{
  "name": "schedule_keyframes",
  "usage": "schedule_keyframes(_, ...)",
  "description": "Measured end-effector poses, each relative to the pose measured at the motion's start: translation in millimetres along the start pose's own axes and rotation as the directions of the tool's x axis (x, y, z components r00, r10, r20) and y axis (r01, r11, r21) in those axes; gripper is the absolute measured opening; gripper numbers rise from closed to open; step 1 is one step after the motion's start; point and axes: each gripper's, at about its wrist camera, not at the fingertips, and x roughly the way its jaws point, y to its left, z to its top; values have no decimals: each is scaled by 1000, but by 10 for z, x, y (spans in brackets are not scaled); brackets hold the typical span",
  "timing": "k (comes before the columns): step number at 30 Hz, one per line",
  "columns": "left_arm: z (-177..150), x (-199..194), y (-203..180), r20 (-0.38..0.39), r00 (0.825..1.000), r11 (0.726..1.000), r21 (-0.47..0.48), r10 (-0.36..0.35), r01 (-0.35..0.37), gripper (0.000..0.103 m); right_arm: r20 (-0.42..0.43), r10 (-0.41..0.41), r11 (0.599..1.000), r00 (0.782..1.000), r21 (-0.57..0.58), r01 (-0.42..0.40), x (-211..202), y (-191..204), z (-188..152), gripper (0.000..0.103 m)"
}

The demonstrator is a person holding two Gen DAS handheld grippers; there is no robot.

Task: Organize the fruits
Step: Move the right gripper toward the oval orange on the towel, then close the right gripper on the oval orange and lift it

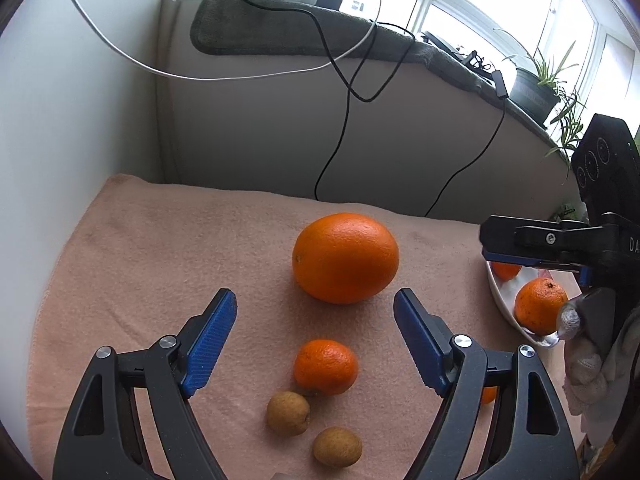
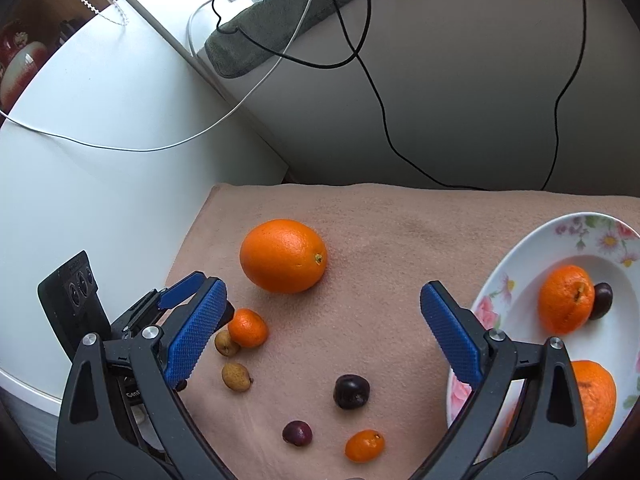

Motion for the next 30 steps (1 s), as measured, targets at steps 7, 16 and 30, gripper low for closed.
schedule_keyframes(7,63,197,-63,-36,998,999,0,-53,53,81,-47,21,1000,999,16,-20,305,51,131,99)
schedule_keyframes(16,133,358,4,-61,992,992,-58,-113,109,81,-91,62,998,994,36,-59,549,100,160,99)
schedule_keyframes(30,220,520,12,-86,986,988,-76,-141,134,81,-134,104,993,986,64,-96,789,138,156,86)
